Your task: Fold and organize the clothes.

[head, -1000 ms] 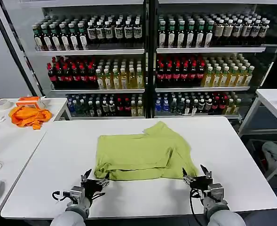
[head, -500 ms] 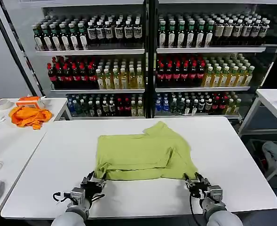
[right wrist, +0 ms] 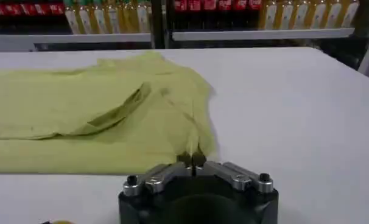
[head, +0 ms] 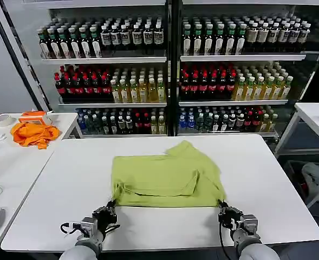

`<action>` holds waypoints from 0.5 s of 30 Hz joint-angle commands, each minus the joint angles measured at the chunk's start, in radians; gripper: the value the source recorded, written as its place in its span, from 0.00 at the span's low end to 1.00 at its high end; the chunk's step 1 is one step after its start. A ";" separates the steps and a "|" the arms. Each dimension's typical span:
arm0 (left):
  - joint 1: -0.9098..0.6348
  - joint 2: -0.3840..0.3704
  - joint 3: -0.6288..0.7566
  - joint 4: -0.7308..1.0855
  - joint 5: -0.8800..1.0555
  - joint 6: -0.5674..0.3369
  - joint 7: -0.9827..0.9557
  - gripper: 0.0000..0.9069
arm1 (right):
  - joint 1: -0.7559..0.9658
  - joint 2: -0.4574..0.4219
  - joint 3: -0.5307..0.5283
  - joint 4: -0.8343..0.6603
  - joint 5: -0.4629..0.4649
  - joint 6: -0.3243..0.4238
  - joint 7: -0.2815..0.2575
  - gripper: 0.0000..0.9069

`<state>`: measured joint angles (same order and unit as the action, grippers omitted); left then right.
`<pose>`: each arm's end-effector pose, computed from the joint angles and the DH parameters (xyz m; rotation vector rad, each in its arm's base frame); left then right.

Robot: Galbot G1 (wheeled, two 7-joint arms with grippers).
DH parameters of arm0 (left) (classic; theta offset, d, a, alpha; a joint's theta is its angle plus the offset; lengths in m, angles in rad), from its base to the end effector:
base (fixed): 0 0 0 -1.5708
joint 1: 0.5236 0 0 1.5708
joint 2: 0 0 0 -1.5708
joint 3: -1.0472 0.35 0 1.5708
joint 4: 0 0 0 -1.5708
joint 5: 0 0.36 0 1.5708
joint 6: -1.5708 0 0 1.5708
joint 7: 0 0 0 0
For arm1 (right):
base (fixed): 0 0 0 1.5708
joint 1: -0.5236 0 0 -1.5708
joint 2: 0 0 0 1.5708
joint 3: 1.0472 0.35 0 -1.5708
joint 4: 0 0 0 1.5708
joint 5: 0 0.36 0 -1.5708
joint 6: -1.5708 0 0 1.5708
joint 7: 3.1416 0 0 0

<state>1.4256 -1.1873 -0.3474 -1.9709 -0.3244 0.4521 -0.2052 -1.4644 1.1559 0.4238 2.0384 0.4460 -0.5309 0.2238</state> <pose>0.2234 0.0246 -0.3216 -0.1370 -2.6337 -0.1159 0.2175 -0.0464 -0.2984 0.0937 -2.5832 0.0326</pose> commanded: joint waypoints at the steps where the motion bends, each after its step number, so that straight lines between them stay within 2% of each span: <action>1: 0.052 0.000 -0.006 -0.062 0.000 -0.001 0.000 0.02 | -0.107 -0.001 0.013 0.105 -0.018 -0.003 0.002 0.00; 15: 0.288 -0.017 -0.042 -0.272 0.066 -0.019 -0.016 0.02 | -0.416 0.008 0.080 0.319 -0.128 0.004 0.000 0.00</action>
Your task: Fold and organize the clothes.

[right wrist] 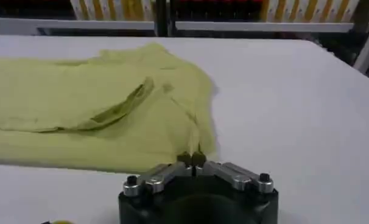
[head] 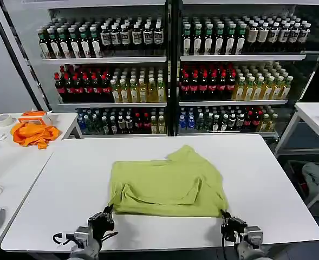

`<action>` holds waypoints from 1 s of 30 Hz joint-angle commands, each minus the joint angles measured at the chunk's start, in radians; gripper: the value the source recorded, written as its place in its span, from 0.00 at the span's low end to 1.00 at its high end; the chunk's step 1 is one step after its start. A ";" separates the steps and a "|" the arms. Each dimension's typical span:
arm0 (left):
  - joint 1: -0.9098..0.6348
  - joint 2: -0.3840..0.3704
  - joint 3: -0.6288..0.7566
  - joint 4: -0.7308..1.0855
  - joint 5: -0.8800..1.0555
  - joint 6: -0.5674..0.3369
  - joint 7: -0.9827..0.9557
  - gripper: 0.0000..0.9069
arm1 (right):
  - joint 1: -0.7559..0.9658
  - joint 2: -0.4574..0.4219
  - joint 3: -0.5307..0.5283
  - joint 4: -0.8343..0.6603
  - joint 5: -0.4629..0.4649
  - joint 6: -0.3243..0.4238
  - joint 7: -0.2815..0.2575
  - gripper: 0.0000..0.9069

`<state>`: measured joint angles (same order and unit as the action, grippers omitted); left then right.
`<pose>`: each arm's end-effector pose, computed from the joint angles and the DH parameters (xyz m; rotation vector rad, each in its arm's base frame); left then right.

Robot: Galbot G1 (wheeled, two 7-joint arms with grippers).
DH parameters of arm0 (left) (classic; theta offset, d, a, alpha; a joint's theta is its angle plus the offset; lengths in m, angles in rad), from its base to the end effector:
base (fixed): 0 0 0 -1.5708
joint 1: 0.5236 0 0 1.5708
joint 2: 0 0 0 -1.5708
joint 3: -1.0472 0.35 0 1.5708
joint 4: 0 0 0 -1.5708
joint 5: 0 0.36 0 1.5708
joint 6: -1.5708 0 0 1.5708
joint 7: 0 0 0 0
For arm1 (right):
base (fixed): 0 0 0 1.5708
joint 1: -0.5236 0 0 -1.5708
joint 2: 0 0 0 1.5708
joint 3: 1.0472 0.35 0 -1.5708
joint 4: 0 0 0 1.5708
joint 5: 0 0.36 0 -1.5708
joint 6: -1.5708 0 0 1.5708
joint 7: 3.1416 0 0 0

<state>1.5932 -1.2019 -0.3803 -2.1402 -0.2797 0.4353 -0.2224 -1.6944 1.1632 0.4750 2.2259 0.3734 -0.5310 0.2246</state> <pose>0.1728 0.0158 -0.2935 -0.1319 -2.6655 -0.1102 0.1518 -0.0391 -0.2720 0.0986 -2.5621 0.0858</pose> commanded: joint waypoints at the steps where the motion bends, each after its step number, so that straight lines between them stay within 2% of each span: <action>1: 0.147 -0.003 -0.008 -0.124 0.031 -0.004 -0.001 0.02 | -0.191 0.002 0.029 0.136 -0.063 0.002 0.000 0.00; 2: 0.163 -0.004 -0.008 -0.132 0.034 -0.005 -0.003 0.02 | -0.198 0.003 0.029 0.141 -0.080 -0.011 0.003 0.18; 3: 0.186 -0.005 -0.006 -0.139 0.043 -0.009 -0.003 0.02 | -0.200 0.003 0.029 0.143 -0.088 -0.013 0.003 1.00; 4: 0.205 -0.005 -0.006 -0.151 0.062 -0.012 -0.005 0.06 | -0.201 0.003 0.030 0.146 -0.095 -0.013 0.003 1.00; 5: 0.216 -0.006 -0.007 -0.154 0.070 -0.014 -0.006 0.81 | -0.199 0.003 0.035 0.148 -0.098 -0.012 0.003 1.00; 6: 0.220 -0.006 -0.008 -0.155 0.077 -0.015 -0.007 1.00 | -0.198 0.003 0.039 0.150 -0.098 -0.012 0.003 1.00; 12: 0.247 0.011 -0.034 -0.184 0.126 0.005 0.005 1.00 | -0.127 -0.030 0.090 0.177 -0.061 -0.010 0.009 1.00; 17: 0.223 0.036 -0.071 -0.215 0.129 0.019 0.016 1.00 | 0.034 -0.100 0.093 0.118 0.043 0.009 0.035 1.00; 20: 0.143 0.075 -0.102 -0.194 0.047 0.012 0.006 1.00 | 0.197 -0.175 0.025 0.026 0.157 -0.006 0.057 1.00; 21: 0.103 0.089 -0.107 -0.179 -0.005 0.011 0.001 1.00 | 0.197 -0.175 0.025 0.026 0.157 -0.006 0.057 1.00; 23: 0.040 0.118 -0.110 -0.139 -0.060 0.017 0.001 1.00 | 0.400 -0.215 -0.064 -0.072 0.250 -0.025 0.089 1.00; 25: -0.045 0.153 -0.101 -0.080 -0.159 0.038 -0.008 1.00 | 0.507 -0.220 -0.133 -0.154 0.296 -0.041 0.110 1.00; 29: -0.170 0.190 -0.052 0.032 -0.220 0.052 -0.014 1.00 | 0.723 -0.209 -0.261 -0.323 0.375 -0.047 0.134 1.00; 30: -0.261 0.200 -0.025 0.076 -0.231 0.056 -0.013 1.00 | 0.750 -0.208 -0.266 -0.335 0.379 -0.047 0.136 1.00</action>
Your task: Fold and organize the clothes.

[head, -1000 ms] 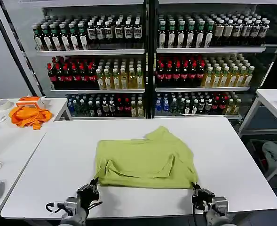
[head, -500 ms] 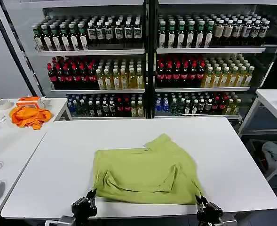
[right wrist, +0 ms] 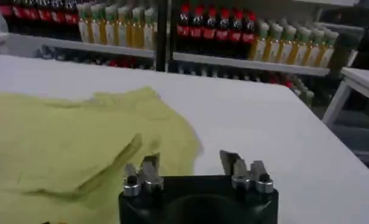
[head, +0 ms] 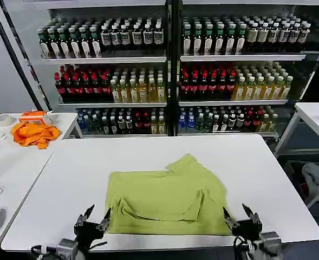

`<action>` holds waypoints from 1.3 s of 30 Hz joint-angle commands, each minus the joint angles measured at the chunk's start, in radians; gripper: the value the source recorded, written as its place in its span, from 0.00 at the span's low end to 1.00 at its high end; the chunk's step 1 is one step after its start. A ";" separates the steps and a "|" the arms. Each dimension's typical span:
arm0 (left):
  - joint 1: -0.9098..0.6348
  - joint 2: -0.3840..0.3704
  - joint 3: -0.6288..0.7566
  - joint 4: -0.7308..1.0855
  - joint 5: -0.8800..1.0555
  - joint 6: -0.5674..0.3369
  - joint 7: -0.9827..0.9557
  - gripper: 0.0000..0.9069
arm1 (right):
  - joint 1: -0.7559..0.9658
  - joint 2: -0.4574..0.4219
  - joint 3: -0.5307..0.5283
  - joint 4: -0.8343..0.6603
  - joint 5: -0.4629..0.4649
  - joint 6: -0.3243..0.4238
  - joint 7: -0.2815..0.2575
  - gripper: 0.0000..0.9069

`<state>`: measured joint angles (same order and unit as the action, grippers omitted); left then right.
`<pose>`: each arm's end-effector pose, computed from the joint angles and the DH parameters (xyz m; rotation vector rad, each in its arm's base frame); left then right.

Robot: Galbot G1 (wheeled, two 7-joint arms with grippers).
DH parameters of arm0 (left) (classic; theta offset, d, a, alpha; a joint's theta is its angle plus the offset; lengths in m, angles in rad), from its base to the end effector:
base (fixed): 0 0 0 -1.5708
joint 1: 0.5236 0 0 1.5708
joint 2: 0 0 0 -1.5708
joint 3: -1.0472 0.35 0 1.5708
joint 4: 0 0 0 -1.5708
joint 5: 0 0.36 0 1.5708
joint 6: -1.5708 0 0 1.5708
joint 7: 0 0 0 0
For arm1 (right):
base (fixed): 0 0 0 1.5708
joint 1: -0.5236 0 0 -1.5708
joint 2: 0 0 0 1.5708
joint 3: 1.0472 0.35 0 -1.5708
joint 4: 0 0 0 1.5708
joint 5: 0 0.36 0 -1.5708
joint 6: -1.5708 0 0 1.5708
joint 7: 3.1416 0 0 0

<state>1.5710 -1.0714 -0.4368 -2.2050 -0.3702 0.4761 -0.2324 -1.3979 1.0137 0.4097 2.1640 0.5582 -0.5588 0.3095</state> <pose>0.1841 0.0434 -0.2588 -0.1590 -2.6962 -0.1918 0.2290 -0.0499 -0.2373 0.1435 -2.6929 0.1053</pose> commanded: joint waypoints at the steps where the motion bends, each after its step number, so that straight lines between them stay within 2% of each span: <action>1: -0.274 0.075 0.046 0.173 -0.159 0.025 -0.005 1.00 | 0.502 -0.053 -0.238 -0.315 0.224 -0.019 0.055 1.00; 5: -0.420 0.079 0.108 0.291 -0.204 0.059 -0.023 1.00 | 0.655 -0.011 -0.331 -0.447 0.282 -0.020 0.078 1.00; 14: -0.606 0.071 0.225 0.466 -0.254 0.103 -0.032 1.00 | 0.844 0.081 -0.508 -0.679 0.324 -0.020 0.068 1.00; 25: -0.689 0.042 0.293 0.589 -0.240 0.104 -0.052 1.00 | 0.929 0.171 -0.538 -0.882 0.318 -0.020 0.041 1.00; 30: -0.699 0.039 0.311 0.620 -0.221 0.104 -0.077 1.00 | 0.925 0.203 -0.548 -0.928 0.299 -0.021 0.026 1.00; 31: -0.698 0.037 0.313 0.628 -0.220 0.104 -0.079 1.00 | 0.923 0.206 -0.551 -0.931 0.296 -0.020 0.024 0.89; 32: -0.697 0.036 0.314 0.630 -0.221 0.104 -0.078 1.00 | 0.920 0.211 -0.552 -0.932 0.292 -0.020 0.024 0.73; 33: -0.695 0.034 0.315 0.635 -0.223 0.104 -0.077 0.97 | 0.917 0.214 -0.554 -0.933 0.292 -0.020 0.024 0.41; 34: -0.694 0.033 0.315 0.637 -0.225 0.105 -0.077 0.70 | 0.916 0.214 -0.556 -0.932 0.292 -0.020 0.022 0.41; 35: -0.693 0.032 0.316 0.637 -0.227 0.104 -0.077 0.20 | 0.916 0.215 -0.558 -0.932 0.292 -0.020 0.021 0.00; 36: -0.690 0.033 0.317 0.635 -0.228 0.104 -0.075 0.20 | 0.914 0.215 -0.560 -0.931 0.292 -0.020 0.021 0.00; 37: -0.687 0.034 0.317 0.631 -0.231 0.104 -0.073 0.01 | 0.913 0.214 -0.562 -0.930 0.292 -0.020 0.021 0.00; 39: -0.681 0.036 0.316 0.620 -0.244 0.104 -0.066 0.02 | 0.910 0.213 -0.563 -0.926 0.284 -0.020 0.018 0.00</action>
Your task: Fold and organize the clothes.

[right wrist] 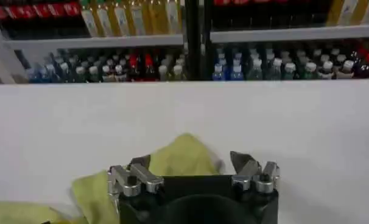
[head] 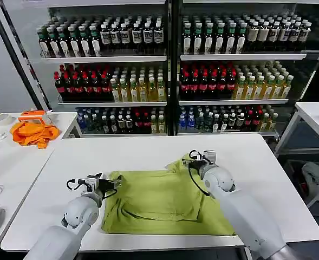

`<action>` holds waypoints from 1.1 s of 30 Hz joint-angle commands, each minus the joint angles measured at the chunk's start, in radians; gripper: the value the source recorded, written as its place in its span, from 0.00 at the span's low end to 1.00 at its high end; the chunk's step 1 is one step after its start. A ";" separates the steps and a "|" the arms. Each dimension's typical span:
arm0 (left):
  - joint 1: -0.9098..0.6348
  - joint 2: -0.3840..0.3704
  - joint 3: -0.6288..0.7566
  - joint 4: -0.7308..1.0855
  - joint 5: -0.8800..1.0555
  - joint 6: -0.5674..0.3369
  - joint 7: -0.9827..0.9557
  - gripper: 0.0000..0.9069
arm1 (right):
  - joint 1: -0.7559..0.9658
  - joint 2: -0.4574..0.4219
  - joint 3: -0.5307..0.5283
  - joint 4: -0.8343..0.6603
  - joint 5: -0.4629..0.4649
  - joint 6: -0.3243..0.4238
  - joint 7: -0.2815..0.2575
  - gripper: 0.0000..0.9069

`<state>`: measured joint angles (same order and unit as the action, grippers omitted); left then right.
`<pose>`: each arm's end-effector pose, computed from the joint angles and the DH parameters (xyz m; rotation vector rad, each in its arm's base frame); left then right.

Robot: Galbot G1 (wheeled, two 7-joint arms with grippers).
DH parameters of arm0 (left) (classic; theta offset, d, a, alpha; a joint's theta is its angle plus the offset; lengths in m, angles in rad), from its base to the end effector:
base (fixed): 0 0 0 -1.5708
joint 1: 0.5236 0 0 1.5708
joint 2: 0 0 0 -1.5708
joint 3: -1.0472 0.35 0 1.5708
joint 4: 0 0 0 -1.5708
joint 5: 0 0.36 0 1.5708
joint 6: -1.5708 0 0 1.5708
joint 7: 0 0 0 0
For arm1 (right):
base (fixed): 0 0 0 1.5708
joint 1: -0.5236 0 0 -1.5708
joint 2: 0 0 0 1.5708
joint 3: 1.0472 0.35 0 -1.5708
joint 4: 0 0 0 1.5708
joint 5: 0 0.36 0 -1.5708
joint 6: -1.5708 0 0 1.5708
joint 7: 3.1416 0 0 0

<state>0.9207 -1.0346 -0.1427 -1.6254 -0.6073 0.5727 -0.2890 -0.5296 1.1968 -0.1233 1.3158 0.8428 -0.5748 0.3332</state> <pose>0.3755 0.0539 -0.3073 -0.1063 -2.5480 -0.1711 0.4825 0.0344 -0.2857 0.2636 -2.4968 -0.0081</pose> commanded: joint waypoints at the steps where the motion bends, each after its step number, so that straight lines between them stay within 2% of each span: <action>1: -0.028 0.002 0.020 0.035 -0.014 0.007 -0.003 0.01 | 0.042 0.029 -0.029 -0.077 -0.014 -0.003 -0.011 0.00; 21: -0.004 0.017 -0.004 0.004 -0.085 0.004 0.045 0.02 | 0.023 -0.005 0.000 0.022 -0.007 0.005 -0.029 0.00; 28: 0.030 0.037 -0.037 -0.085 -0.108 -0.020 0.056 0.02 | -0.002 -0.036 0.026 0.130 -0.030 0.023 -0.031 0.00; 33: 0.063 0.055 -0.063 -0.172 -0.125 -0.036 0.060 0.02 | -0.071 -0.073 0.062 0.261 -0.027 0.019 -0.018 0.00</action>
<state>0.9647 -0.9843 -0.1910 -1.7172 -0.7155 0.5501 -0.2336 -0.5479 1.1533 -0.0898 1.4289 0.8258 -0.5633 0.3119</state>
